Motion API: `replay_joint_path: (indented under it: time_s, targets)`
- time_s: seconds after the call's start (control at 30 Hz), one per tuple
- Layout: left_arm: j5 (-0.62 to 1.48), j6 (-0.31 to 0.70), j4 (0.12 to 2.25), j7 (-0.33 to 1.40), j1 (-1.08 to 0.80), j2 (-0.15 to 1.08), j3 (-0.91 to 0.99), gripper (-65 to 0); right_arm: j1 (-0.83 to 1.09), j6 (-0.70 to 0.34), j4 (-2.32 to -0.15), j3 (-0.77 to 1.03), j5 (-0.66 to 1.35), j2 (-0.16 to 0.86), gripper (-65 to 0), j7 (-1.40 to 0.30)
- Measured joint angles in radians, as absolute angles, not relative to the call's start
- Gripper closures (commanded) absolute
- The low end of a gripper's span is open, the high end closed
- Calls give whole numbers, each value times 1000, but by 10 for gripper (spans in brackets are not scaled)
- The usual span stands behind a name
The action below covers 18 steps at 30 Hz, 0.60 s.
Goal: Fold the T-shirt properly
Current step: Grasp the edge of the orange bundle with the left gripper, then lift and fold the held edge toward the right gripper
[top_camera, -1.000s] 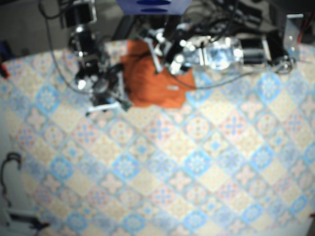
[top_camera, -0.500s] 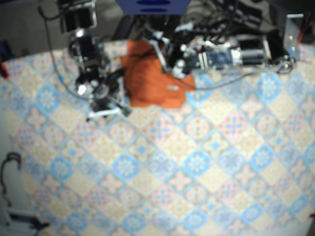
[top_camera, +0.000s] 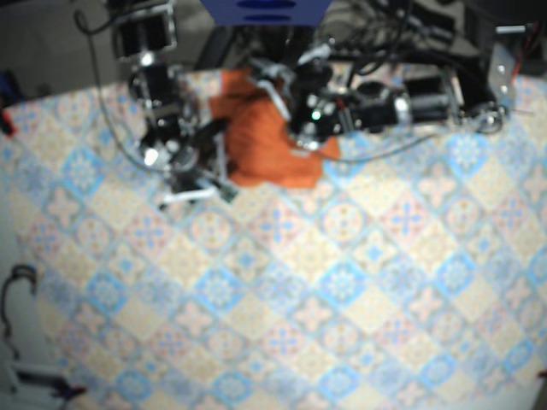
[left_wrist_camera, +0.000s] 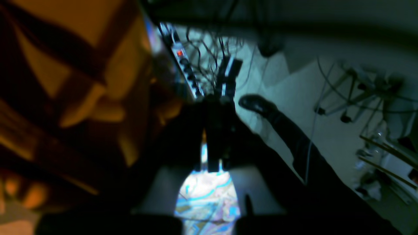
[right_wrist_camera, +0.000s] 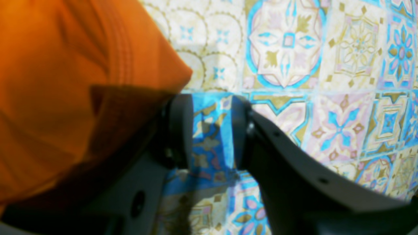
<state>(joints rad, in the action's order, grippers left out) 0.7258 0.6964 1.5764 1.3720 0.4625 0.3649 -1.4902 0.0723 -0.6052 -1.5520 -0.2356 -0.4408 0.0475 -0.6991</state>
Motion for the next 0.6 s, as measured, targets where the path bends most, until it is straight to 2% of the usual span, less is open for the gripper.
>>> replay_joint_path:
  time_s: [0.6]
  targets:
    - [696, 712, 1455, 1310, 487, 358, -1488, 0, 85, -598, -1545, -376, -447, 44, -192, -702]
